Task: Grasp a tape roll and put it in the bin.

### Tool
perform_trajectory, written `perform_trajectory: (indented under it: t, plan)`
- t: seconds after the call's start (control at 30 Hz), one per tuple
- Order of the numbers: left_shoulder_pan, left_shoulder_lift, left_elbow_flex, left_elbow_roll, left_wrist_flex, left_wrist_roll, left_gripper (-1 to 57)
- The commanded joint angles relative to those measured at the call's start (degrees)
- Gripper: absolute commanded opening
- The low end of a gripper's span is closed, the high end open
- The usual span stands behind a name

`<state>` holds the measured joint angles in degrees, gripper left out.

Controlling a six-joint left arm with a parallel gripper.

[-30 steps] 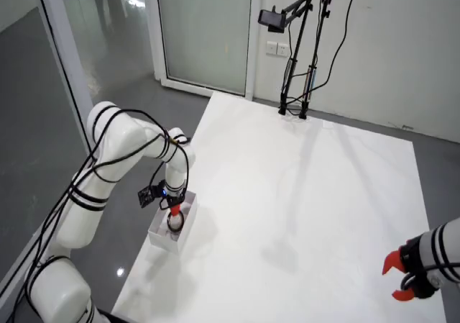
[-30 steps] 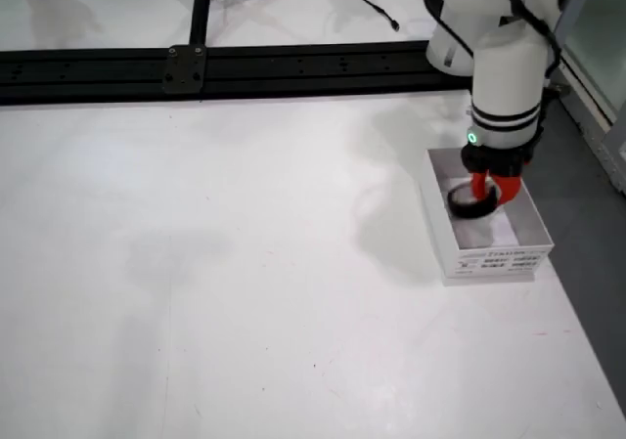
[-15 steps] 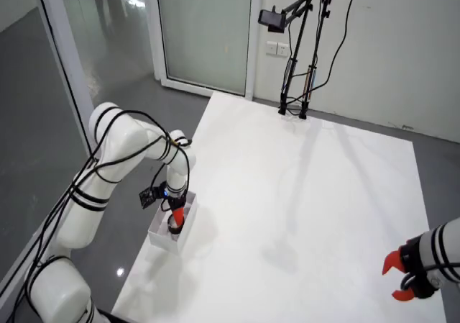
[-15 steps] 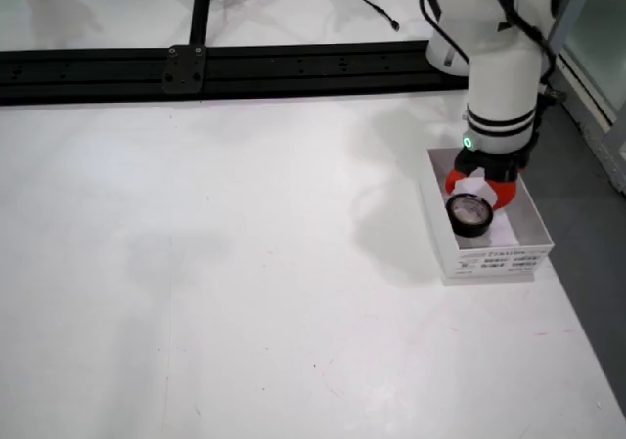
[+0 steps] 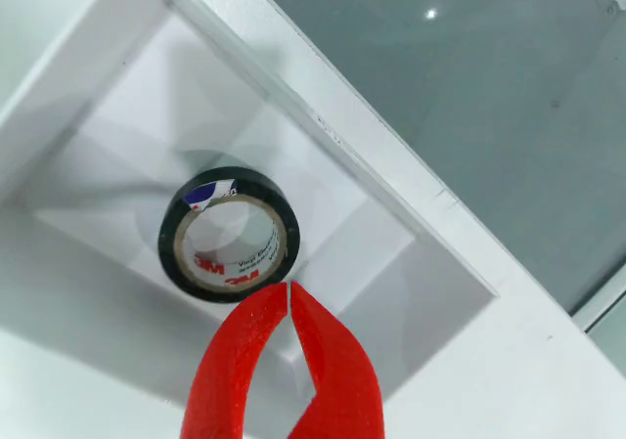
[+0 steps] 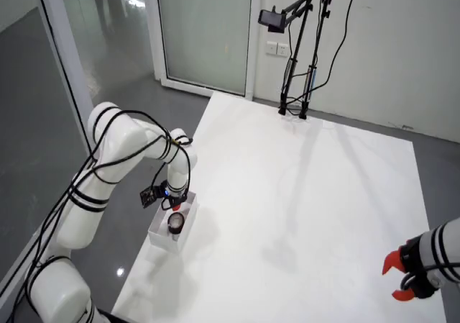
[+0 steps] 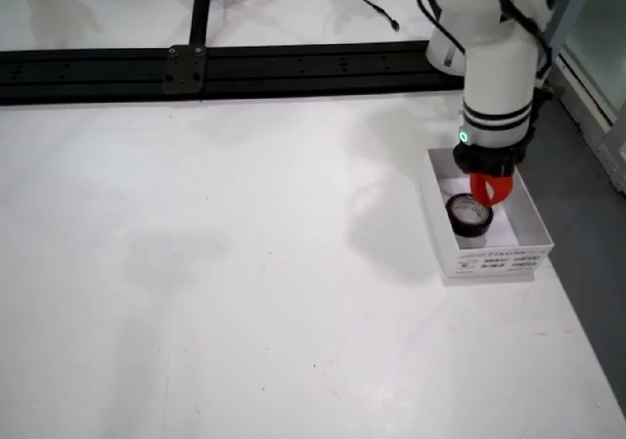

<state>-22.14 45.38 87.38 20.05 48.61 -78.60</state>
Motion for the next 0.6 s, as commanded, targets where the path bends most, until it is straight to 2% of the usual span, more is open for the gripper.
perform_trajectory:
  t: [0.03,0.33,0.6]
  plan:
    - [-5.02,-11.98,-0.02,0.69,11.77,0.38,-0.6]
    - [-11.70,-24.64,-0.02,1.40,21.17,0.38,-0.6]
    - [-19.08,-33.43,-0.02,1.22,22.49,0.38,-0.6]
